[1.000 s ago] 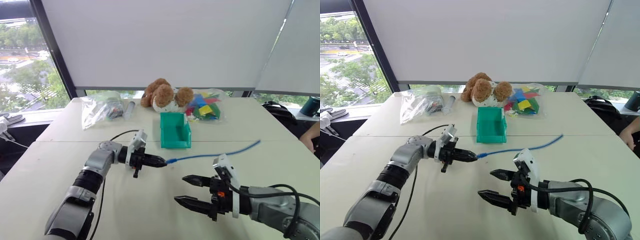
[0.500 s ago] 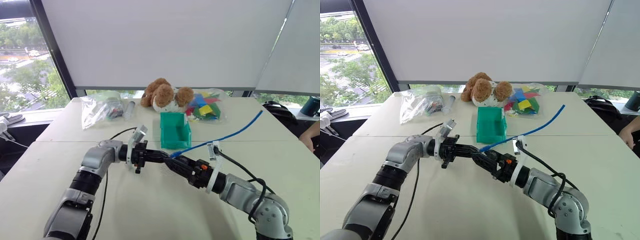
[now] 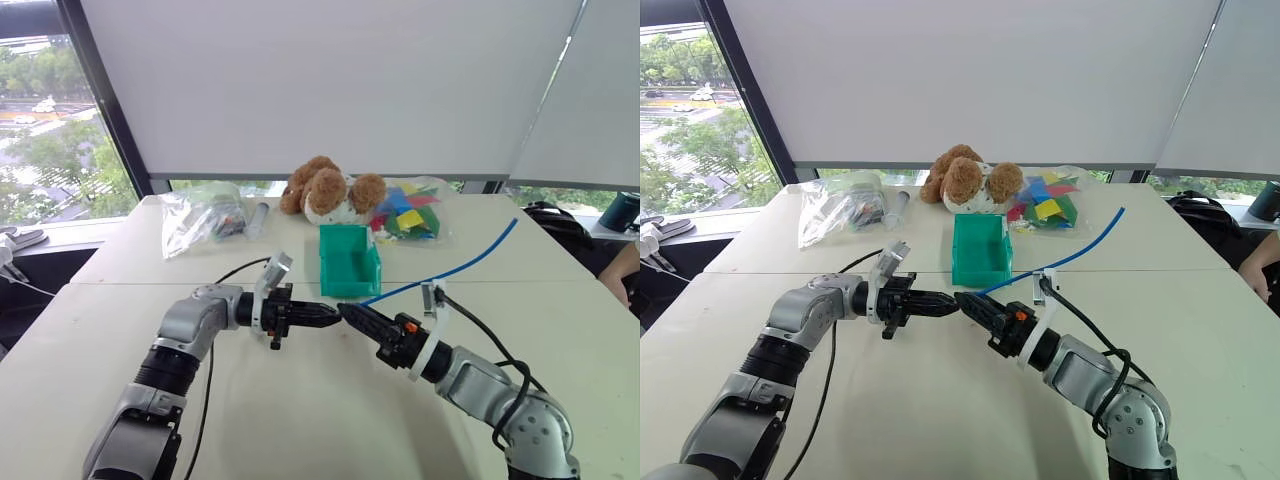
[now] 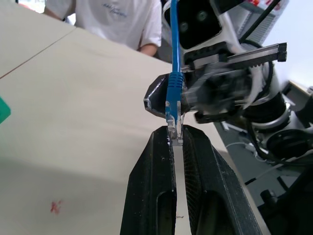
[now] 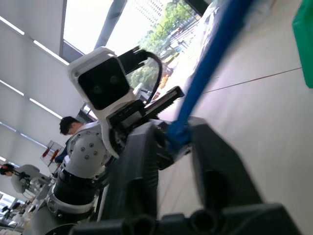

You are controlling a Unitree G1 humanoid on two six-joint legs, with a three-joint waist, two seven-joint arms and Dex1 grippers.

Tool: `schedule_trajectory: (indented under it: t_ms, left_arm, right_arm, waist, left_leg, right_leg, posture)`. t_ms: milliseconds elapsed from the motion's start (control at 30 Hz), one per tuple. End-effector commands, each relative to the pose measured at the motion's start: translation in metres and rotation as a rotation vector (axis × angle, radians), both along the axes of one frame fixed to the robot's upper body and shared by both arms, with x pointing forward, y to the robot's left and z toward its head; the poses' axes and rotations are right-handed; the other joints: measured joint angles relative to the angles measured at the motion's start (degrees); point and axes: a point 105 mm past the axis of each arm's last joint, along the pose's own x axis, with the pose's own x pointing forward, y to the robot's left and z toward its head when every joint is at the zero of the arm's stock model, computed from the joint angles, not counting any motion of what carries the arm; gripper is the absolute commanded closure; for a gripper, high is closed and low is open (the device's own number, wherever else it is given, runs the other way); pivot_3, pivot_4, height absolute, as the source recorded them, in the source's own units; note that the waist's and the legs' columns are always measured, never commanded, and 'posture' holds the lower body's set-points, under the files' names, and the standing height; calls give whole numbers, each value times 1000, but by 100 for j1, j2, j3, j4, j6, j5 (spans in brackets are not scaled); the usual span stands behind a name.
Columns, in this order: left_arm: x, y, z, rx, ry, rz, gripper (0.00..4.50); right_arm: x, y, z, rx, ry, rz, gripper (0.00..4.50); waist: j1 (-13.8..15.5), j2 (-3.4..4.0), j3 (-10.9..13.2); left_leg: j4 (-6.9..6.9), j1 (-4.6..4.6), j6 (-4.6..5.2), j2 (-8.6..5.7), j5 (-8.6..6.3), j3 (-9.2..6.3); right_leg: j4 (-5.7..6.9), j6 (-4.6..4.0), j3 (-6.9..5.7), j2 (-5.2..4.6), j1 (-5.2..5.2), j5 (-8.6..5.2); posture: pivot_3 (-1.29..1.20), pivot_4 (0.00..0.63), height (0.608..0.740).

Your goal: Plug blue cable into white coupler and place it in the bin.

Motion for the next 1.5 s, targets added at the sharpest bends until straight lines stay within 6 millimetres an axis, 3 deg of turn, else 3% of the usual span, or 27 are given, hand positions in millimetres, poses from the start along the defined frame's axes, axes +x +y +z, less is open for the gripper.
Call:
schedule_trajectory:
  t_ms: [33, 333, 367, 500, 600, 633, 867, 1067, 1500]
  left_arm:
    - [4, 3, 12, -34, -33, 27, 4500]
    - [4, 7, 6, -1, -37, 44, 4500]
    - [4, 9, 6, 4, -32, 52, 3690]
    - [7, 27, 4, 67, -122, 132, 1899]
    - [14, 50, 2, 170, -287, 247, 309]
    - [15, 58, 3, 195, -330, 280, 40]
    - [8, 105, 15, 284, -450, 473, 40]
    - [2, 136, -2, 337, -396, 623, 40]
    - [18, 128, -66, 316, -266, 789, 40]
  right_arm:
    - [-9, 6, 9, 15, -39, 46, 4482]
    - [-2, 8, 17, -15, -76, 28, 4482]
    - [-1, 8, 19, -22, -82, 26, 4500]
    - [6, 8, 25, -94, -116, 13, 4500]
    - [14, 7, 27, -212, -147, 6, 4500]
    - [16, 7, 28, -241, -158, 9, 4500]
    - [29, 11, 20, -526, -228, 71, 4500]
    - [38, 21, 15, -630, -292, 134, 4500]
    - [37, 21, 18, -649, -329, 147, 4500]
  waist:
    - [-2, 0, 0]
    - [-2, 0, 0]
    - [-2, 0, 0]
    - [-79, 1, 0]
    - [-92, 1, 0]
    - [-107, 1, 1]
    - [-95, 2, 1]
    - [-93, 2, 1]
    - [-87, 0, 1]
  left_leg:
    - [0, 0, 0, 0, 0, 0]
    - [0, 0, 0, 0, 0, 1]
    - [0, 0, 0, 0, 0, 1]
    - [-5, -1, 0, 1, 0, 1]
    - [-7, -3, 0, 2, 0, 1]
    - [-8, -4, 0, 2, 0, 2]
    - [-19, -9, 0, 3, 0, 14]
    - [-18, -11, 0, 1, 0, 17]
    - [-18, -11, 0, 0, 0, 19]
  right_leg:
    - [0, 0, 0, 0, 0, 0]
    - [0, 0, 0, 0, -1, 0]
    - [0, 0, 0, 0, -2, 0]
    - [1, 0, 2, 1, -7, 0]
    - [1, 0, 3, 0, -12, 0]
    - [1, 0, 3, 0, -14, 0]
    - [-1, -2, 13, -4, -29, 0]
    - [0, -1, 14, -7, -31, 0]
    - [1, 0, 14, -8, -32, 1]
  posture:
    - [0, 150, 740]
    - [0, 150, 740]
    - [0, 150, 740]
    - [0, 150, 740]
    - [0, 150, 740]
    - [0, 150, 740]
    - [0, 150, 740]
    - [0, 150, 740]
    - [0, 150, 740]
